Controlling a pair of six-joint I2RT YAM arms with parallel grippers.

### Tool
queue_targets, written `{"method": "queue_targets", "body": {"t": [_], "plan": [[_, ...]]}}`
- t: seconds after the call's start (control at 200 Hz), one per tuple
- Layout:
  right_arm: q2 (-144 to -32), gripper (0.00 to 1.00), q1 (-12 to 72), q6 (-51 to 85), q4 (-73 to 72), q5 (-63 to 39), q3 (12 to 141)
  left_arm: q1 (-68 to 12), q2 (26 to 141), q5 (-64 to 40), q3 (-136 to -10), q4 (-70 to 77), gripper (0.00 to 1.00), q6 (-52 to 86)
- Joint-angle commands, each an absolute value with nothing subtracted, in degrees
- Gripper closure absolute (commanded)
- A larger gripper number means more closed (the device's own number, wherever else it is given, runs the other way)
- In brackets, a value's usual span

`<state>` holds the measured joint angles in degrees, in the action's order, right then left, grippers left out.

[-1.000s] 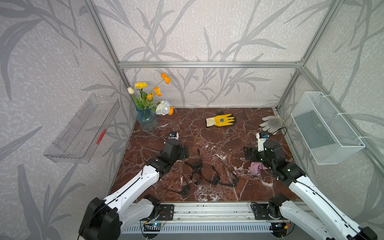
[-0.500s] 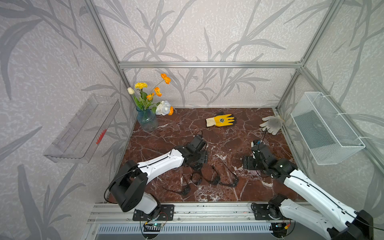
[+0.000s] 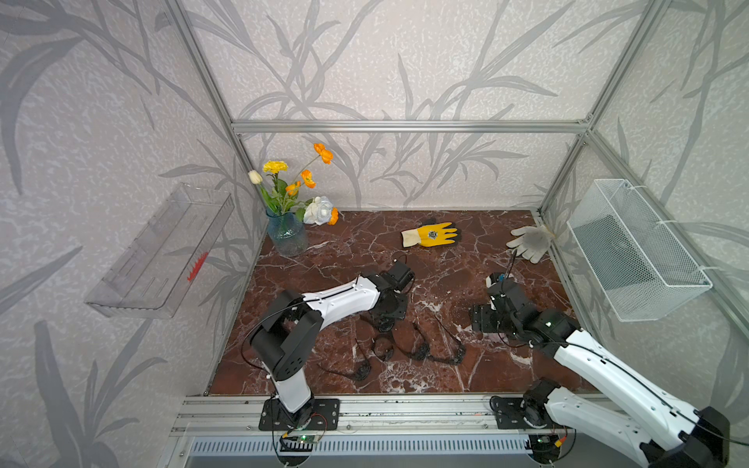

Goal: Wipe the watch dial
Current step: Pick up the watch at the center of the board.

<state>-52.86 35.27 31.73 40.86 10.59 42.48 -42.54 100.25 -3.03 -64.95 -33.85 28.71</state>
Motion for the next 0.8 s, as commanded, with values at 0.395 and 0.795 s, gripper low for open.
{"method": "queue_targets", "body": {"t": [0.395,0.795], "plan": [[-54.3,0.19,35.7,31.7,43.2,10.7,43.9,-43.8,101.1,-4.1,-65.8,-39.8,0.66,27.8],[-54.1,0.19,35.7,31.8,43.6,10.6,43.9,-42.8,101.1,0.3,-65.4,-40.2,0.78,29.7]]}}
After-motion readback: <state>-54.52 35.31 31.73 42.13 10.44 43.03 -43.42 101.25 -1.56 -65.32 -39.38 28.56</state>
